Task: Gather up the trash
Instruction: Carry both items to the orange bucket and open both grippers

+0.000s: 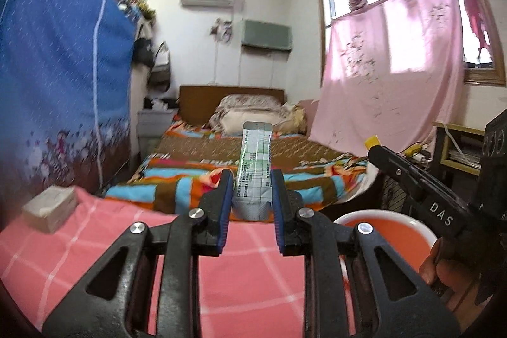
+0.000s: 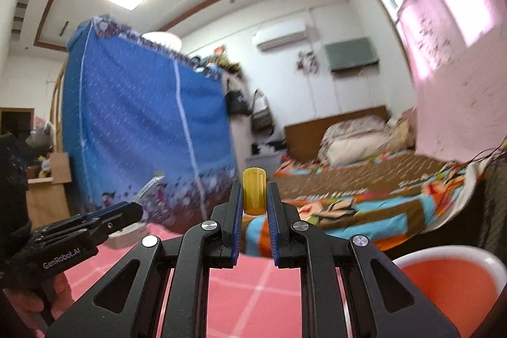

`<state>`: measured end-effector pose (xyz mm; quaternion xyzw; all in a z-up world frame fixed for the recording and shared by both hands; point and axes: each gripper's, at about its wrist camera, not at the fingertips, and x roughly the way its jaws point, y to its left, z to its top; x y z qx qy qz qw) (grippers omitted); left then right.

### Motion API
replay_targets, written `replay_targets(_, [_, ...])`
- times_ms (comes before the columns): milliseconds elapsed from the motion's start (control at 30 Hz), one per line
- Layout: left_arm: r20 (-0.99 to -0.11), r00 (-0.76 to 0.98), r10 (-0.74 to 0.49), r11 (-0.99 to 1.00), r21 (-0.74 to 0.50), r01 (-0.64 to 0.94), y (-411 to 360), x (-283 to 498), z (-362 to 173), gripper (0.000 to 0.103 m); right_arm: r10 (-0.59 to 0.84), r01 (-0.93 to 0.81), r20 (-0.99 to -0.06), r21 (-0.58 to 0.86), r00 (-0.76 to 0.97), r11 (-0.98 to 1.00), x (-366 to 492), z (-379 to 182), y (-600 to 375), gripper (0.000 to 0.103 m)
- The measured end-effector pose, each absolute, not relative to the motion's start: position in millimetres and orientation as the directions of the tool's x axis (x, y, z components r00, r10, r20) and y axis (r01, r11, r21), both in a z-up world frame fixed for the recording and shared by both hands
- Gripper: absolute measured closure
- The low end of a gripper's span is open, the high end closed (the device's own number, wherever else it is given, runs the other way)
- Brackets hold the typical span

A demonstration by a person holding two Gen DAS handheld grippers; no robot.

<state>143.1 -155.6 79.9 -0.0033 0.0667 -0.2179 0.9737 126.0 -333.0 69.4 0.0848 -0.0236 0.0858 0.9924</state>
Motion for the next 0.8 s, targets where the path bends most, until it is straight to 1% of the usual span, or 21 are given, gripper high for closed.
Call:
replay_targets(133, [-0.088,0.878,-0.470,0.881,0.013,0.473,-182,134,87,0.076,0.107,-0.122,0.088,0.184,0.990,0.975,115,70,-355,0.090])
replay_targets(300, [-0.080,0.847,-0.525,0.847,0.048,0.530,-211,125,90,0.076,0.038,-0.056,0.083,0.220,0.996,0.974,106,65,-382,0.090])
replay_targets(467, [-0.096,0.808,-0.581,0.805,0.077,0.588,-240,121,88,0.076,-0.026,0.008,0.071,0.248,0.997,0.969,96,61,-404,0.090])
replay_targets(667, [-0.118,0.774,-0.622,0.768,0.100,0.632,-268,113,81,0.076,-0.090,0.081,0.021,0.281,0.996,0.956,93,52,-426,0.090])
replay_targets(800, [-0.151,0.756,-0.636,0.751,0.104,0.652,-283,113,76,0.076,-0.121,0.117,-0.007,0.296,0.993,0.948,91,47,-439,0.090])
